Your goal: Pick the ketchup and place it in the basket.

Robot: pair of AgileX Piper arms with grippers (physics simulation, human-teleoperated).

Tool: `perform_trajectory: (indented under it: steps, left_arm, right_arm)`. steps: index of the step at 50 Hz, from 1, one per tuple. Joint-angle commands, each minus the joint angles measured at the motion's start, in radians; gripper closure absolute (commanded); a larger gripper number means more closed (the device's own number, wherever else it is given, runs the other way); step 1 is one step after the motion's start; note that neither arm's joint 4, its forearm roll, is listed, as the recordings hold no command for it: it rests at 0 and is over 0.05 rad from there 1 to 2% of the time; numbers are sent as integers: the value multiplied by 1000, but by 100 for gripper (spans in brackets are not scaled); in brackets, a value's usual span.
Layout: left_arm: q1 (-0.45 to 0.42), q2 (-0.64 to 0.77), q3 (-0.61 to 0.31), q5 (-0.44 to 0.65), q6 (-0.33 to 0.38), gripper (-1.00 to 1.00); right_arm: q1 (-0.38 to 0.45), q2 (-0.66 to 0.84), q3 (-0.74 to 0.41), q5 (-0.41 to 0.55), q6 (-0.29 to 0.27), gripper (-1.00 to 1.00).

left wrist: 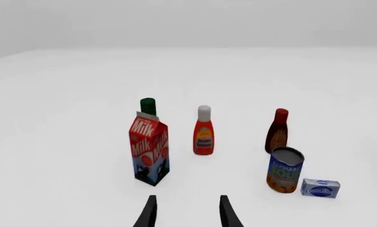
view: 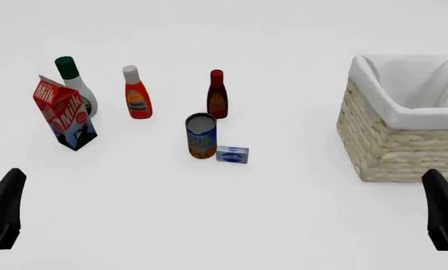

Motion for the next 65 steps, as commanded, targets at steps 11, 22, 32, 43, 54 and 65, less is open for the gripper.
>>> perform_trajectory:
  steps: [11,22,32,43,54,65]
  left_arm:
    - [-23,252,-166,-72,13,-100]
    - [12,452,-346,-13,0,-100]
    - [-30,591,-425,-2,-11,-100]
    - [-122,716,-523,14,-47,-100]
    - [-154,858,-602,-36,-4,-100]
    - [-173,991,-679,-66,14,-100]
  right_arm:
    - [-29,-8,-7,-3,14,-100]
    - [-29,-8,-8,-7,18,-100]
    - [-28,-8,-8,-5,15,-100]
    - [-30,-8,-9,-6,11,-100]
    - [-40,-8,-13,-11,5,-100]
    - [-39,-8,-11,-13,7,-100]
